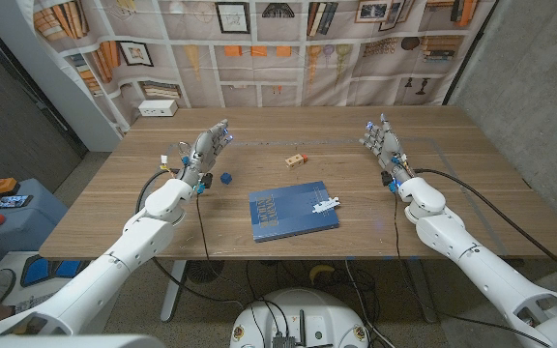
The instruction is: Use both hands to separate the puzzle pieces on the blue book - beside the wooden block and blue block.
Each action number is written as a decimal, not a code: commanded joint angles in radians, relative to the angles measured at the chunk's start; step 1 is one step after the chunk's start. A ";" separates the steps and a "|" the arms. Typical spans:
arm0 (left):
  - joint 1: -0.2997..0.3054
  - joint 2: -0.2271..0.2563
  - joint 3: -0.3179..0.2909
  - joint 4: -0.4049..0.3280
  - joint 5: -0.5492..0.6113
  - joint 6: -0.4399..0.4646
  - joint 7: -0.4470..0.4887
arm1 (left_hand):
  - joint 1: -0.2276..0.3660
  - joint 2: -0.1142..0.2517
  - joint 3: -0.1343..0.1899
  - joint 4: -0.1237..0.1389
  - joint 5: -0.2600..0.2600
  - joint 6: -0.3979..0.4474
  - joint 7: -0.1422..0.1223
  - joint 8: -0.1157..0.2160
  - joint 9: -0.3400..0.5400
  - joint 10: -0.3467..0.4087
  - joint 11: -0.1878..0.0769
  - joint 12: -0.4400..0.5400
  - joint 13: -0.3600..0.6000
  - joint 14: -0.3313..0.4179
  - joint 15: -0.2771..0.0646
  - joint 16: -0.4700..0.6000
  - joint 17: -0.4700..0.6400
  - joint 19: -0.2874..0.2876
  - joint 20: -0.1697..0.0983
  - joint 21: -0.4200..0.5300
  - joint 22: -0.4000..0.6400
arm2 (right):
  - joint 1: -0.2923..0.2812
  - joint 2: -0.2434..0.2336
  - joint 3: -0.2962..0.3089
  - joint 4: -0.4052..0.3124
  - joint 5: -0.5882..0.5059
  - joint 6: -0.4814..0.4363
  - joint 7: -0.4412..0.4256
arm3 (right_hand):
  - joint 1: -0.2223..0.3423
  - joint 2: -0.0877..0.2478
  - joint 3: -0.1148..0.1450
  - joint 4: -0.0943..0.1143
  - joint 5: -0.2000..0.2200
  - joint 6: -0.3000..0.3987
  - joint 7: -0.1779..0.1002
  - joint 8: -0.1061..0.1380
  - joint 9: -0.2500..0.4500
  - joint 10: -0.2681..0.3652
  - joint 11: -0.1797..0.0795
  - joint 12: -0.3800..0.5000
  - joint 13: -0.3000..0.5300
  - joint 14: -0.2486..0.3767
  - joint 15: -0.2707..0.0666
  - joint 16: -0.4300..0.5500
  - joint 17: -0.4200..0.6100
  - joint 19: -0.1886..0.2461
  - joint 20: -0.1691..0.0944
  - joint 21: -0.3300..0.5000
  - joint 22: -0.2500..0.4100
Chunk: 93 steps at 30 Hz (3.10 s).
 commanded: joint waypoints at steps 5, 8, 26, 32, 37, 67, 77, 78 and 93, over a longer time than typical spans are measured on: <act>0.024 0.076 -0.005 -0.077 0.065 0.007 -0.033 | -0.002 0.079 0.013 0.013 0.006 0.034 -0.001 0.009 0.003 0.028 0.002 0.011 0.005 0.025 -0.011 0.010 0.002 0.021 -0.023 -0.002 0.002 | -0.048 -0.010 0.014 -0.046 -0.007 0.019 -0.029 | 0.012 0.004 0.007 0.000 0.003 0.011 -0.001 0.008 0.004 0.008 0.000 0.008 -0.003 0.002 -0.008 0.005 -0.002 0.000 -0.011 -0.011 0.005; 0.031 0.089 -0.007 -0.094 0.074 0.009 -0.034 | -0.001 0.081 0.018 0.016 0.007 0.043 -0.001 0.009 0.003 0.037 0.001 0.012 0.005 0.032 -0.009 0.011 0.001 0.028 -0.025 -0.001 0.002 | -0.052 -0.010 0.017 -0.047 -0.008 0.025 -0.030 | 0.012 0.004 0.008 -0.001 0.003 0.012 0.000 0.009 0.004 0.008 0.001 0.008 -0.003 0.002 -0.006 0.005 -0.004 0.000 -0.011 -0.012 0.005; 0.071 0.229 -0.011 -0.209 0.264 0.017 -0.024 | -0.005 0.073 0.031 0.030 0.007 0.081 -0.016 0.011 0.003 0.067 -0.016 0.014 0.005 0.048 -0.024 0.009 0.000 0.042 -0.038 -0.003 0.002 | -0.042 0.005 0.016 -0.017 -0.013 0.063 -0.015 | 0.014 0.006 0.013 -0.004 0.002 0.016 0.002 0.008 0.004 0.009 -0.002 0.009 -0.008 0.000 -0.012 0.006 -0.016 0.001 -0.017 -0.025 0.005; 0.091 0.250 -0.020 -0.238 0.344 -0.007 0.008 | -0.005 0.070 0.036 0.030 0.007 0.090 -0.021 0.010 0.003 0.079 -0.019 0.015 0.005 0.055 -0.033 0.008 -0.001 0.050 -0.046 -0.002 0.002 | -0.046 0.007 0.015 -0.022 -0.030 0.077 -0.031 | 0.013 0.006 0.014 -0.005 0.002 0.017 0.001 0.008 0.004 0.011 -0.003 0.009 -0.009 -0.002 -0.014 0.006 -0.019 0.000 -0.021 -0.029 0.005; 0.093 0.268 -0.016 -0.262 0.412 -0.002 0.018 | 0.000 0.077 0.043 0.027 0.007 0.092 -0.028 0.006 0.003 0.081 -0.016 0.013 0.005 0.054 -0.035 0.005 -0.002 0.048 -0.047 -0.006 0.001 | -0.052 0.008 0.015 -0.027 -0.042 0.088 -0.043 | 0.014 0.008 0.017 -0.007 0.001 0.028 0.001 0.010 0.004 0.020 -0.002 0.012 -0.011 0.001 -0.020 0.008 -0.026 -0.003 -0.027 -0.036 0.005; 0.087 0.347 0.036 -0.380 0.751 -0.010 -0.018 | -0.027 0.060 0.032 0.049 0.001 0.070 -0.081 -0.008 0.002 0.080 -0.052 -0.002 0.002 0.036 -0.084 0.001 0.006 0.028 -0.085 -0.021 0.002 | -0.050 -0.011 0.014 -0.024 -0.031 0.095 0.006 | 0.018 0.012 0.030 -0.014 -0.004 0.036 0.002 0.007 0.003 0.020 -0.006 0.008 -0.018 -0.010 -0.037 0.005 -0.050 -0.025 -0.053 -0.073 0.004; 0.053 0.353 0.074 -0.383 0.870 -0.053 -0.050 | -0.054 0.056 0.019 0.078 0.001 0.071 -0.087 -0.009 0.003 0.082 -0.057 -0.003 0.002 0.033 -0.094 0.003 0.010 0.023 -0.100 -0.022 0.002 | -0.058 -0.026 0.017 -0.035 -0.013 0.076 0.024 | 0.012 0.011 0.031 -0.013 -0.005 0.026 0.008 0.002 0.003 0.013 -0.011 0.005 -0.020 -0.021 -0.040 0.003 -0.056 -0.036 -0.059 -0.086 0.004; 0.052 0.353 0.076 -0.383 0.880 -0.057 -0.050 | -0.057 0.056 0.018 0.081 0.001 0.071 -0.088 -0.009 0.003 0.083 -0.058 -0.003 0.002 0.033 -0.096 0.003 0.010 0.022 -0.101 -0.022 0.002 | -0.058 -0.026 0.017 -0.034 -0.012 0.076 0.026 | 0.012 0.011 0.031 -0.012 -0.006 0.025 0.008 0.002 0.003 0.013 -0.011 0.005 -0.020 -0.022 -0.040 0.003 -0.057 -0.037 -0.059 -0.087 0.004; 0.030 0.346 0.108 -0.379 0.941 -0.098 -0.103 | -0.082 0.055 0.010 0.109 0.004 0.068 -0.096 -0.010 0.002 0.085 -0.074 -0.005 0.002 0.022 -0.108 0.001 0.011 0.010 -0.115 -0.026 0.002 | -0.041 -0.021 0.015 0.003 0.001 0.077 0.054 | 0.006 0.012 0.032 -0.010 -0.007 0.025 0.010 0.002 0.003 0.013 -0.014 0.005 -0.022 -0.024 -0.042 0.005 -0.063 -0.036 -0.062 -0.096 0.004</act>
